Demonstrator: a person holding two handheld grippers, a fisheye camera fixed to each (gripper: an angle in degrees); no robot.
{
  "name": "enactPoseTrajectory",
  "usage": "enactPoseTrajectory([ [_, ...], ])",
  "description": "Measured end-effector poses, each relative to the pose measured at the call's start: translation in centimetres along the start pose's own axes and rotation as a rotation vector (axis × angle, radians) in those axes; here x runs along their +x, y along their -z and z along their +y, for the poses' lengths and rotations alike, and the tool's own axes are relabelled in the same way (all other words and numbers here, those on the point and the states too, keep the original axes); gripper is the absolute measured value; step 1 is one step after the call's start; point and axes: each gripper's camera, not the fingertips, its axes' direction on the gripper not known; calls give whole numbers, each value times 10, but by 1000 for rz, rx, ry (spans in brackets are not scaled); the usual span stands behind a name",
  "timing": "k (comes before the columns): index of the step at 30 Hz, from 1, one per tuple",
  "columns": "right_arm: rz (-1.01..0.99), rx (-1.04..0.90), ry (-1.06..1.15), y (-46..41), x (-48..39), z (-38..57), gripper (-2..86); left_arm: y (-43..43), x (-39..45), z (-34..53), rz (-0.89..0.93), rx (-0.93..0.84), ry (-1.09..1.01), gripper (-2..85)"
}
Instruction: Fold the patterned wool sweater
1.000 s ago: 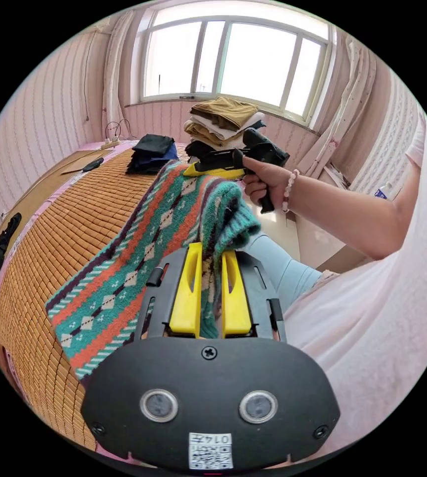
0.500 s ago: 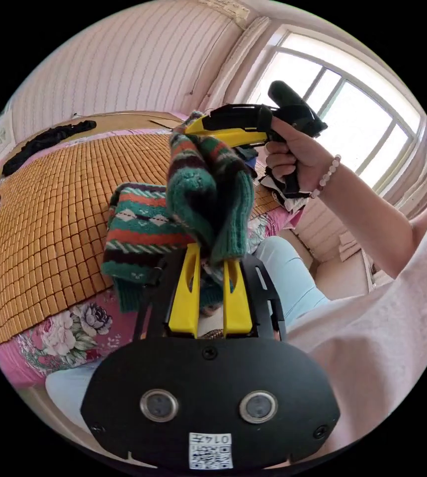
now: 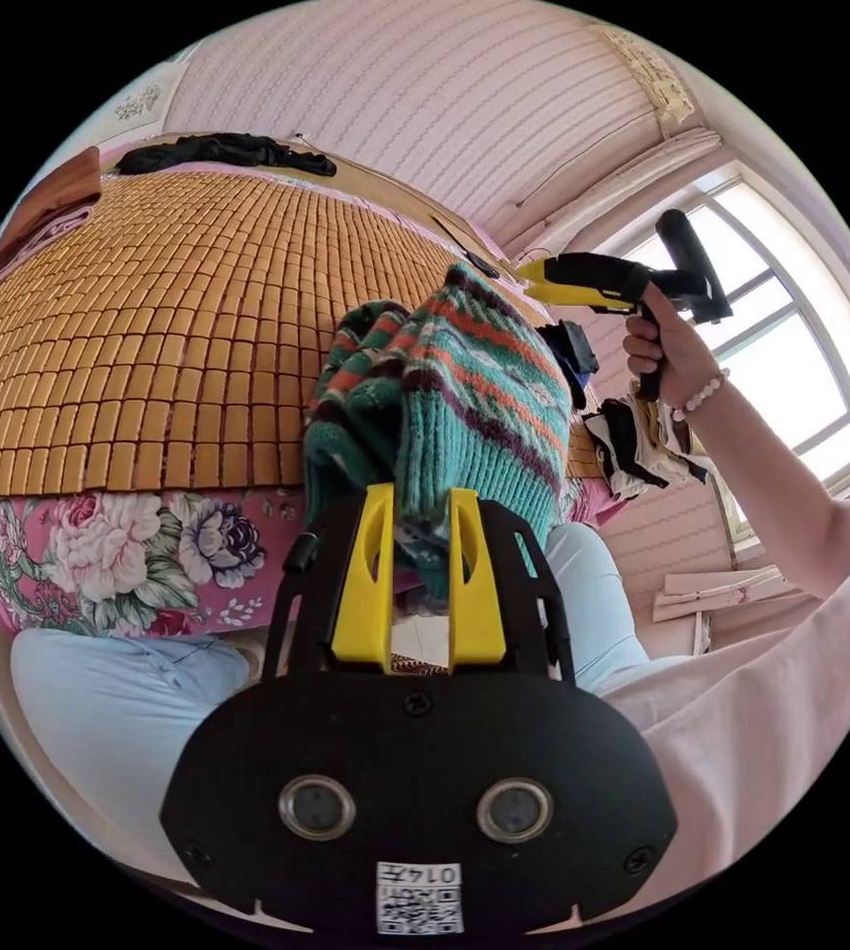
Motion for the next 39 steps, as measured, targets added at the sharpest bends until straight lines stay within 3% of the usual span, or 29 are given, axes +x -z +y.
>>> enactPoseTrajectory([
  [5, 129, -171, 66, -70, -15, -48, 197, 16, 19, -13, -140, 76, -100, 108],
  [8, 10, -304, 103, -109, -19, -59, 151, 12, 34, -27, -204, 133, -204, 132],
  [14, -14, -231, 151, -121, -40, -53, 85, -40, 43, -53, -288, -58, -298, 162],
  [16, -3, -216, 203, -120, -52, -52, 79, -45, 41, -54, -241, -108, -310, 135],
  [21, -38, -160, 271, -110, -81, -61, 72, -3, 59, -46, -171, -72, -336, 86],
  [25, -95, -124, 296, -133, -110, -92, 78, 24, 47, -30, -233, 19, -235, 86],
  [30, -8, -247, 186, -224, -128, -131, 85, -7, 14, -36, -273, -61, -95, 91],
  [35, -10, -66, 240, -183, -134, -121, 24, -6, 8, -33, -220, -41, -74, 91],
  [39, 111, -193, 333, -186, -139, -96, 1, 2, 1, -32, -134, -31, 13, 92],
])
